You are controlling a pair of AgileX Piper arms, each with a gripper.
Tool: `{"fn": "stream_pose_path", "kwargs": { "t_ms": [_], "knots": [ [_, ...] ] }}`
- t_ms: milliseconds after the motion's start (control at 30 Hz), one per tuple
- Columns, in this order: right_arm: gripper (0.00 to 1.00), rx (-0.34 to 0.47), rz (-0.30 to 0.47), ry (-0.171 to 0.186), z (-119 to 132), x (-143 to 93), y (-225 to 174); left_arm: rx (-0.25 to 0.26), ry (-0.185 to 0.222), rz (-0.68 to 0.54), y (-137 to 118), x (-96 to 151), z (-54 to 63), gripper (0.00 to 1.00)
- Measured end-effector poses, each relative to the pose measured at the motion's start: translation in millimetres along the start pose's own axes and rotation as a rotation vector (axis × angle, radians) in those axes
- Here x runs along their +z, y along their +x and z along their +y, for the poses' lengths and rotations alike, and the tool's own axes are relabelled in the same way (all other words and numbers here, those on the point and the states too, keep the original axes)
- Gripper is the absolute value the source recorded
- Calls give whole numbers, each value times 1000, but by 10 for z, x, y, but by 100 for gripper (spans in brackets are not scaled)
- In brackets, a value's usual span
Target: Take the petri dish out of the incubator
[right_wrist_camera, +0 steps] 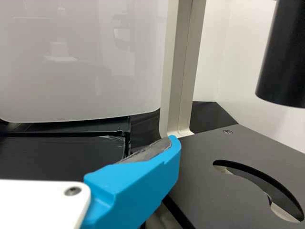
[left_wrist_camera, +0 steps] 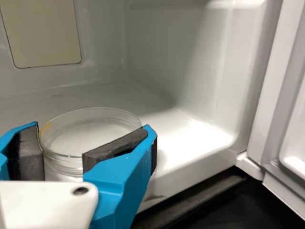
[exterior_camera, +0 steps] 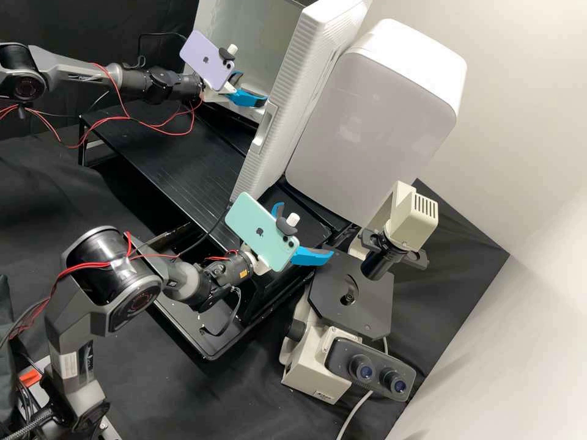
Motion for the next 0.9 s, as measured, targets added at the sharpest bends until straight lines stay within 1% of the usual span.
{"fn": "stream_pose_path", "kwargs": {
  "t_ms": [33, 67, 233, 333, 367, 400, 467, 600, 700, 733, 900],
  "knots": [
    [100, 0, 0, 0, 0, 0, 0, 5, 1, -4, -25, 2, 14, 0],
    [100, 0, 0, 0, 0, 0, 0, 6, -8, -10, -42, 5, 18, 0],
    [100, 0, 0, 0, 0, 0, 0, 27, -6, -48, -170, 31, 86, 0],
    [100, 0, 0, 0, 0, 0, 0, 48, 4, -75, -266, 57, 172, 0],
    [100, 0, 0, 0, 0, 0, 0, 53, 17, -83, -293, 64, 193, 0],
    [100, 0, 0, 0, 0, 0, 0, 58, 8, -90, -318, 71, 218, 0],
    [100, 0, 0, 0, 0, 0, 0, 70, 3, -102, -371, 86, 275, 0],
    [100, 0, 0, 0, 0, 0, 0, 83, -6, -116, -434, 99, 327, 0],
    [100, 0, 0, 0, 0, 0, 0, 80, -5, -124, -480, 98, 327, 0],
    [100, 0, 0, 0, 0, 0, 0, 74, -2, -125, -485, 95, 308, 0],
    [100, 0, 0, 0, 0, 0, 0, 77, 19, -140, -588, 88, 294, 0]
  ]
}}
